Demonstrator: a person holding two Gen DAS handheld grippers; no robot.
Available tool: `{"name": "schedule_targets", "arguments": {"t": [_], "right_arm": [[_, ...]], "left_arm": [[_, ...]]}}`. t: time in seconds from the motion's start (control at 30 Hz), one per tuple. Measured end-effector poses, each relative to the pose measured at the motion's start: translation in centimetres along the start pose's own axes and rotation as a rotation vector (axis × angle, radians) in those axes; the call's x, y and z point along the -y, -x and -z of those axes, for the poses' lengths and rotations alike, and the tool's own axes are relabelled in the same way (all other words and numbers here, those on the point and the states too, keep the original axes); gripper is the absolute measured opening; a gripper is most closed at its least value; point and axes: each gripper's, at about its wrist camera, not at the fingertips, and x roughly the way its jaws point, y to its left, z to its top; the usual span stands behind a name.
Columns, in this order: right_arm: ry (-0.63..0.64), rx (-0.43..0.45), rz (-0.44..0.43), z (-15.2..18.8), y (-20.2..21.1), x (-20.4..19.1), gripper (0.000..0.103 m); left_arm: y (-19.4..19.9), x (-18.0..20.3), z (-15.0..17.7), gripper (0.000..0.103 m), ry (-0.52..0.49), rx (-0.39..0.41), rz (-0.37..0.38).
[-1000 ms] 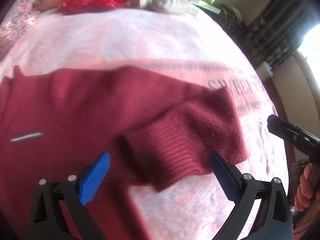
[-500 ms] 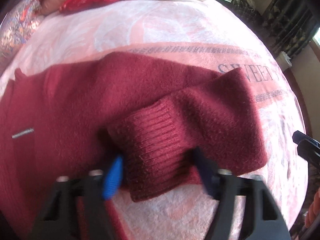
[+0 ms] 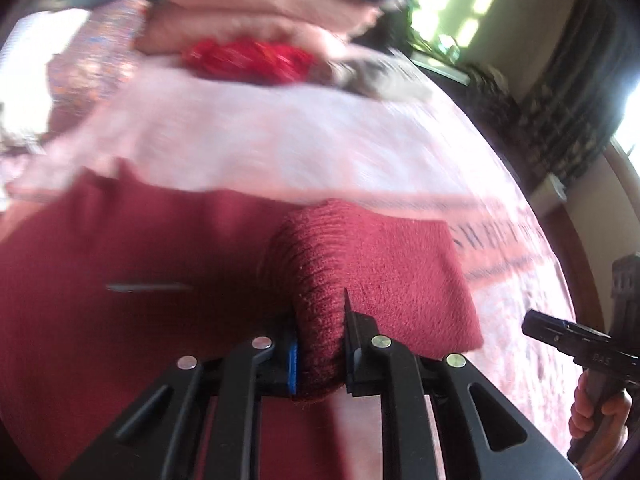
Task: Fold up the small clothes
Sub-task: 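Grasp the other sleeve cuff with the left tool and lay it across the chest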
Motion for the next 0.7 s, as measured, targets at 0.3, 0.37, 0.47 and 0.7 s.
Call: {"name": "schedule_targets", "arguments": {"t": [0.3,0.37,0.47,0.7], "right_arm": [[0.085,-0.092,-0.050,-0.9,-5.7,-7.2,0.063],[0.087,-0.112,-0.063,-1.0,-7.1,-8.9,0.066],[0.089,-0.141,-0.083,-1.2,-9.0,-11.0,0.067],[0.071,-0.212,-0.114,-1.7,-13.4,-14.5,0.067]], "left_arm": [[4.3,-15.9,0.5,0.016,0.144,0.058,-0.133],[4.7,-18.7,0.6,0.016,0.171,0.057,-0.151],[5.6,-21.9,0.8,0.016,0.191,0.063,-0.167],[4.7,-26.8,2.1,0.016,0.227,0.022,-0.224]]}}
